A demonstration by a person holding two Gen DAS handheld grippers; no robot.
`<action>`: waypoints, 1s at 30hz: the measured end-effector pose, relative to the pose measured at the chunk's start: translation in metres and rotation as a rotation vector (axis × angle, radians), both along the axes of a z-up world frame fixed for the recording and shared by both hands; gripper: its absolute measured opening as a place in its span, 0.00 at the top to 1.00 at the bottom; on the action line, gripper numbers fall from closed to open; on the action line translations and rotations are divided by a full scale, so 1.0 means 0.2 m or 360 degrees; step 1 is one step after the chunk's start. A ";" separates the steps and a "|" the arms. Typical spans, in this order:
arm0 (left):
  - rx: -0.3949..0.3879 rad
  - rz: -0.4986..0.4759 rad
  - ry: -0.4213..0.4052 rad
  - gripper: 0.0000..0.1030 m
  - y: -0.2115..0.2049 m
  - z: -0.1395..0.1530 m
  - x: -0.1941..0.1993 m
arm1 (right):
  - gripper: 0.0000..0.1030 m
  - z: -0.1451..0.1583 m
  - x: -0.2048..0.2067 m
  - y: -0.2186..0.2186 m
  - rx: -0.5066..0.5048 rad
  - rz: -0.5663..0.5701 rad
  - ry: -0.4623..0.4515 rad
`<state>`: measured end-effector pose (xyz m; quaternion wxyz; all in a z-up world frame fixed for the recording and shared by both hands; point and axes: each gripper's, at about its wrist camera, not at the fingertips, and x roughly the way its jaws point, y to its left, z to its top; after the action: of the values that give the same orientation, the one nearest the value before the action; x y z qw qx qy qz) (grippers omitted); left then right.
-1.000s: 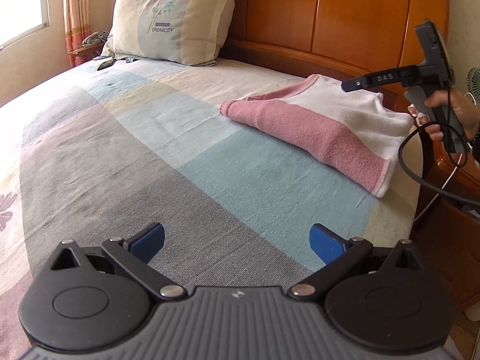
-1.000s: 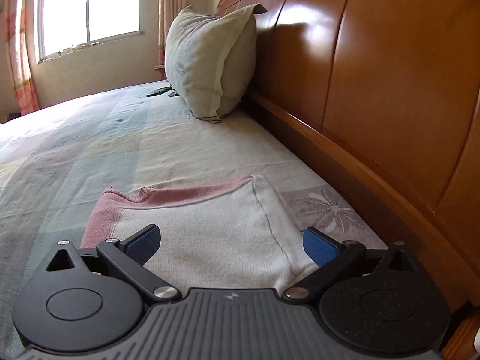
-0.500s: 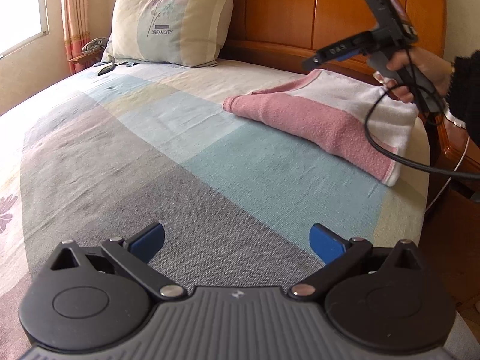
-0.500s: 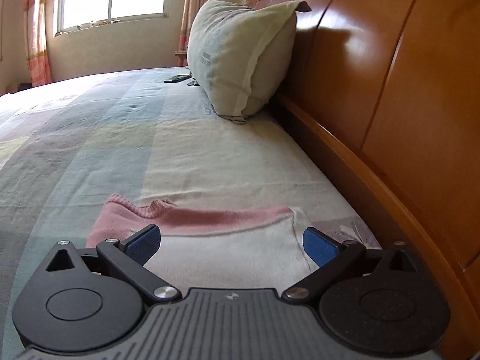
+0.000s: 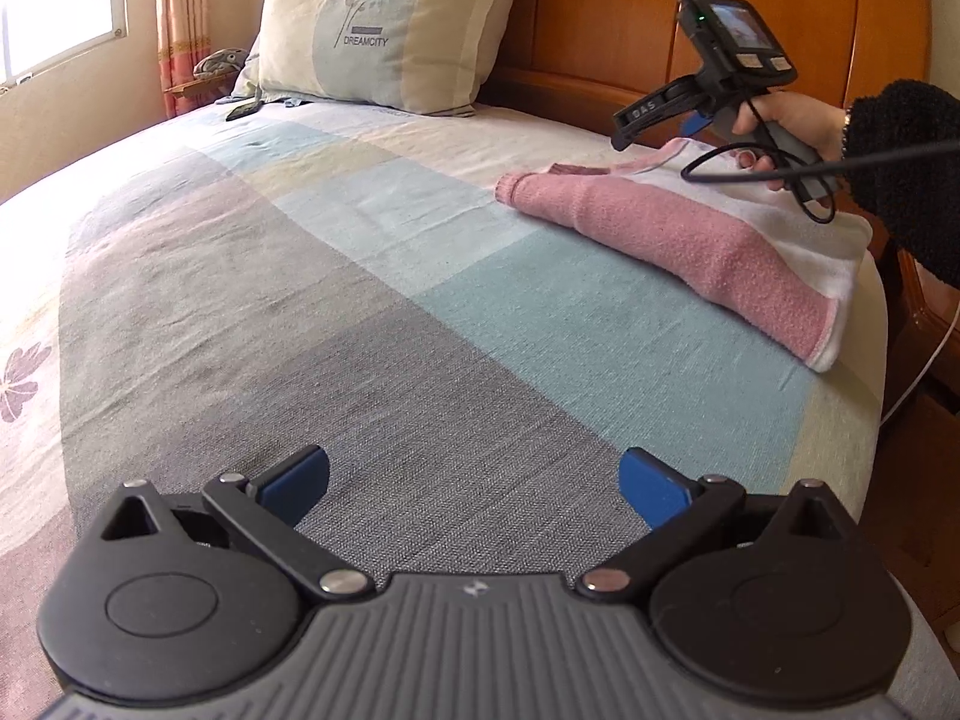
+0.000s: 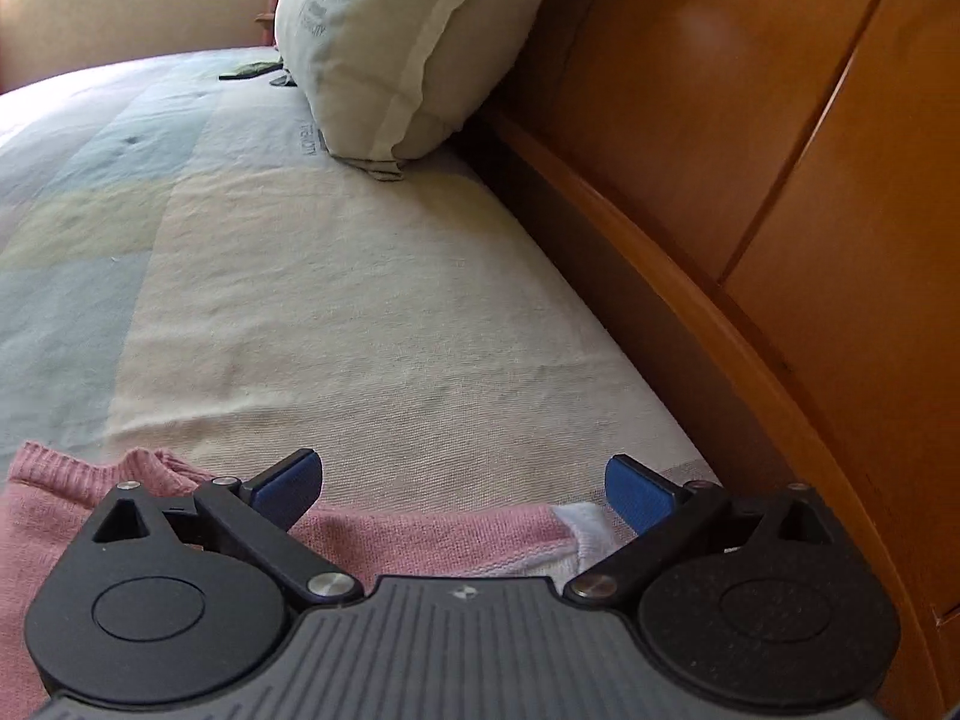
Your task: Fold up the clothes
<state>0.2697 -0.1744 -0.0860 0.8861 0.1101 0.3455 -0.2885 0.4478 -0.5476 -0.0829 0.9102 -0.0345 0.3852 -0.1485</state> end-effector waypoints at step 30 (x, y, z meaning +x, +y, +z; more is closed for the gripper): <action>-0.0054 0.0174 -0.0019 0.01 0.11 0.16 -0.16 | 0.00 0.04 -0.77 0.44 0.0348 0.0417 -0.0036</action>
<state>0.2374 -0.1526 -0.0546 0.9044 0.0779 0.3407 -0.2448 0.2938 -0.4600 -0.0746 0.9243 0.0166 0.3809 0.0137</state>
